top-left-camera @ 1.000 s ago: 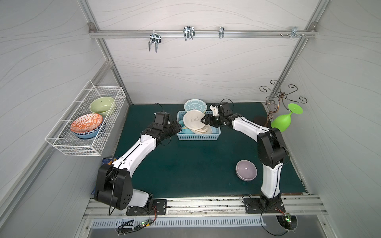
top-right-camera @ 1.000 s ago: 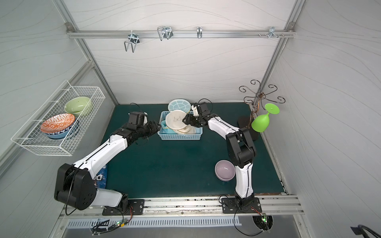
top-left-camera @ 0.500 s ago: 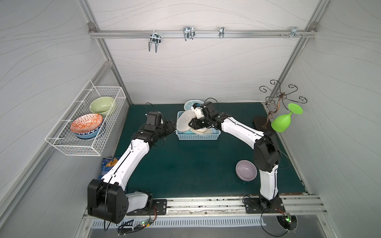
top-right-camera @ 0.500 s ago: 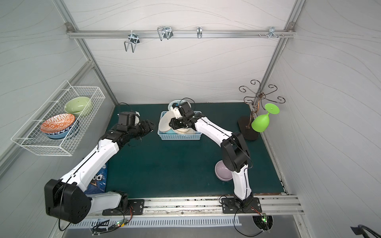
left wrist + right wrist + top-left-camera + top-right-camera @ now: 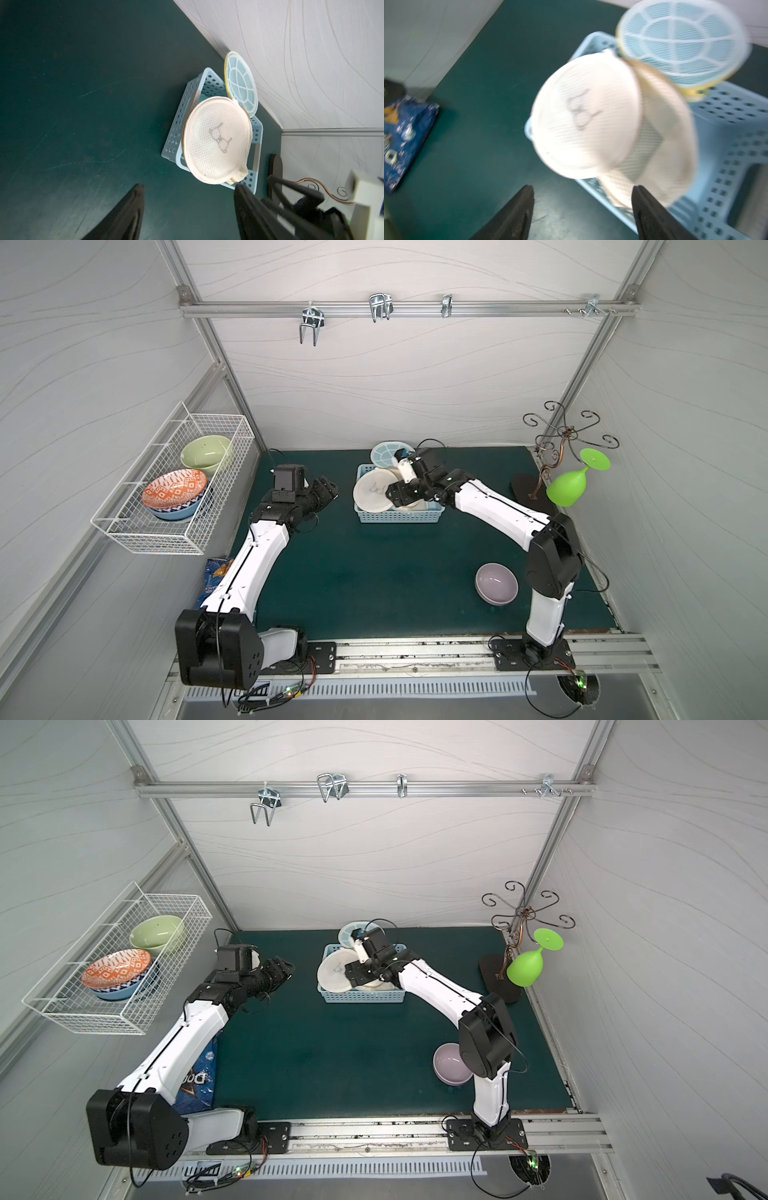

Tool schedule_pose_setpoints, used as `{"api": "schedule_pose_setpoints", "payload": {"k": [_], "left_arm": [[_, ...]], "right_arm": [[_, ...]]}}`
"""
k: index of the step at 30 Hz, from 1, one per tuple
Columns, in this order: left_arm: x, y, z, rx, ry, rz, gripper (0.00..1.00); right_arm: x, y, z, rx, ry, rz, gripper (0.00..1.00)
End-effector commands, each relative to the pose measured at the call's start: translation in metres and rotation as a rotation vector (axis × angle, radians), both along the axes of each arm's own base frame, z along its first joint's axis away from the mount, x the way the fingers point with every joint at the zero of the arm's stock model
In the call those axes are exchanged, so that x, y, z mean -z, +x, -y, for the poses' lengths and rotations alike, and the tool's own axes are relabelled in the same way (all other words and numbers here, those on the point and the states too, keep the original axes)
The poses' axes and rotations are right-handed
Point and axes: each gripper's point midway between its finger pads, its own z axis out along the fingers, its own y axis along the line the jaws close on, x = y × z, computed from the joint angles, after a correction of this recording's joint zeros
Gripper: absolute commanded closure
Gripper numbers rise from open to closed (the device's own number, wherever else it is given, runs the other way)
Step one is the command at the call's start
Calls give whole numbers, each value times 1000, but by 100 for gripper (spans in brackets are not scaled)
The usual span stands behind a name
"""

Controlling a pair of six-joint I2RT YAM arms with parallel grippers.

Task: Turn the laundry bag inside out
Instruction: Pick up the laundry bag and place it in the bin.

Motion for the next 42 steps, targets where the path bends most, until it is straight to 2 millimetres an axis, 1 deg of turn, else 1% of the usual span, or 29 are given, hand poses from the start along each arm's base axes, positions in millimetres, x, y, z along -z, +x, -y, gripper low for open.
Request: {"api": "schedule_pose_setpoints", "payload": {"k": [1, 3, 4, 5, 6, 7, 9, 12, 16, 20, 25, 28, 30, 32, 33, 35, 36, 38, 39, 41, 42], "left_arm": [[-28, 15, 12, 88, -4, 76, 29], [-24, 16, 12, 96, -2, 54, 29], [-21, 15, 13, 98, -4, 47, 30], [-19, 14, 13, 99, -4, 47, 30], [-19, 12, 13, 100, -5, 47, 30], [-18, 10, 13, 101, -7, 51, 30], [-19, 7, 14, 103, -7, 53, 29], [-25, 4, 16, 116, -16, 68, 29], [-32, 1, 18, 125, -25, 84, 29], [-33, 0, 23, 138, -31, 92, 29], [-28, 1, 30, 162, -30, 79, 29], [-26, 0, 34, 180, -34, 72, 29], [-25, -1, 36, 186, -33, 70, 29], [-24, -3, 37, 192, -34, 71, 29], [-24, -4, 38, 195, -33, 73, 29], [-23, -5, 39, 199, -32, 69, 30], [-23, -5, 39, 199, -32, 63, 30], [-25, -7, 42, 217, -38, 67, 30], [-26, -8, 43, 226, -38, 70, 31], [-33, -12, 48, 243, -36, 87, 32], [-37, -13, 50, 255, -37, 98, 32]], "right_arm": [[-21, 24, 35, 141, 82, -9, 26], [-11, 40, 47, 171, 76, -43, 34], [-3, 48, 51, 172, 51, -64, 36], [8, 54, 53, 158, 24, -85, 36], [14, 58, 52, 137, 9, -94, 36], [26, 61, 51, 118, -16, -110, 35], [38, 66, 50, 85, -37, -116, 31], [49, 74, 47, 62, -16, -124, 29], [58, 89, 53, 102, -7, -131, 29], [67, 92, 49, 81, 15, -166, 31], [87, 93, 43, 67, 18, -208, 39], [94, 95, 38, 60, 25, -222, 43], [97, 95, 35, 52, 28, -233, 42], [99, 94, 32, 45, 39, -238, 42], [99, 94, 31, 46, 39, -236, 45], [100, 96, 33, 57, 27, -226, 57], [96, 97, 35, 66, 26, -205, 66], [83, 99, 40, 84, 21, -156, 87], [70, 100, 42, 88, 22, -122, 100], [47, 99, 43, 89, 15, -60, 100], [29, 97, 41, 77, 18, -17, 100]]}}
